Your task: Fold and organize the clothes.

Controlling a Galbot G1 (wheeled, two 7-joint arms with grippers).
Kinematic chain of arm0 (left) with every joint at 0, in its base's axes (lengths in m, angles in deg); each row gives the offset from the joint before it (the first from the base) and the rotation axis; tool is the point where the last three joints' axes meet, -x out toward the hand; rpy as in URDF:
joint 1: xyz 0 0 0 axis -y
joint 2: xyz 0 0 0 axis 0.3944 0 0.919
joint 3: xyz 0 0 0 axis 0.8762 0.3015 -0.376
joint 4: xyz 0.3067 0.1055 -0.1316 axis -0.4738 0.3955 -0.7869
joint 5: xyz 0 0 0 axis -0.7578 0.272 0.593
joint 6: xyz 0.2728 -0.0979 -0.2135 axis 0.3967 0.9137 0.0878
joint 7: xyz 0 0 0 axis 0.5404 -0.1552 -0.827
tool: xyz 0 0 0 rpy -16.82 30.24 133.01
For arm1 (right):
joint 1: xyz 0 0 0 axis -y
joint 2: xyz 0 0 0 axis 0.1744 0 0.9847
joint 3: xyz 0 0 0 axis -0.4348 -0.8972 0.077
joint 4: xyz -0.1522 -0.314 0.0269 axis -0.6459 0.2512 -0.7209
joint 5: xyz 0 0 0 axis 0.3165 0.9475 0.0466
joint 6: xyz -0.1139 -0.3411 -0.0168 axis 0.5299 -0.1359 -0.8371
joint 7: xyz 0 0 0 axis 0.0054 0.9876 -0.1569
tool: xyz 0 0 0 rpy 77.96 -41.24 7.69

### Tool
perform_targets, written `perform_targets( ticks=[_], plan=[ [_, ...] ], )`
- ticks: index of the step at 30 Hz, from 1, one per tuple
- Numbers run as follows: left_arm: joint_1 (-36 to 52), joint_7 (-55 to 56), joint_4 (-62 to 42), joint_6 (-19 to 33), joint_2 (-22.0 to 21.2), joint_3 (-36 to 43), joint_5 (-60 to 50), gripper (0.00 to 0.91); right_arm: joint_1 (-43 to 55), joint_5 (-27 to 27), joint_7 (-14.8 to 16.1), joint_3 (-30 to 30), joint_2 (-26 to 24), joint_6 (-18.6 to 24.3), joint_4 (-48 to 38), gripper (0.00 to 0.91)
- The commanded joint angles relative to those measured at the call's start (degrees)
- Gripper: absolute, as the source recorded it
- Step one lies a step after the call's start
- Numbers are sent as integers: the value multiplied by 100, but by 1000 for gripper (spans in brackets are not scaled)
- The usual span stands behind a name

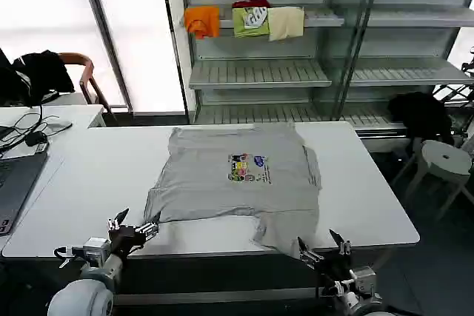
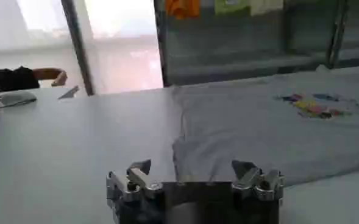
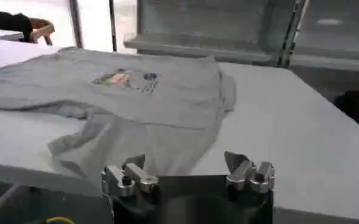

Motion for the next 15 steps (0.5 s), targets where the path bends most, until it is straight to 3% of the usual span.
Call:
perform_targets(
  ticks=[1,3,4,5,7,12,15],
  plan=[
    [30,13,-229,12,6,7,-113,897,10,57,-11,-95,14,12,-196,796],
    [35,12,-255,21,10,14,-117,836,22,62,-10,-116,16,33,-212,665],
    [39,11,-284,29,11,23,-118,695,29,65,-7,-139,17,48,-221,514],
    [42,11,-300,31,12,30,-125,574,34,66,-6,-146,17,53,-224,453],
    [50,7,-351,43,17,55,-131,403,45,67,-5,-176,16,63,-223,423],
    [30,-1,-399,45,13,113,-133,91,56,84,-8,-210,16,64,-204,343],
    [-1,-22,-388,45,9,141,-127,20,56,92,-10,-221,15,67,-197,262]
  ],
)
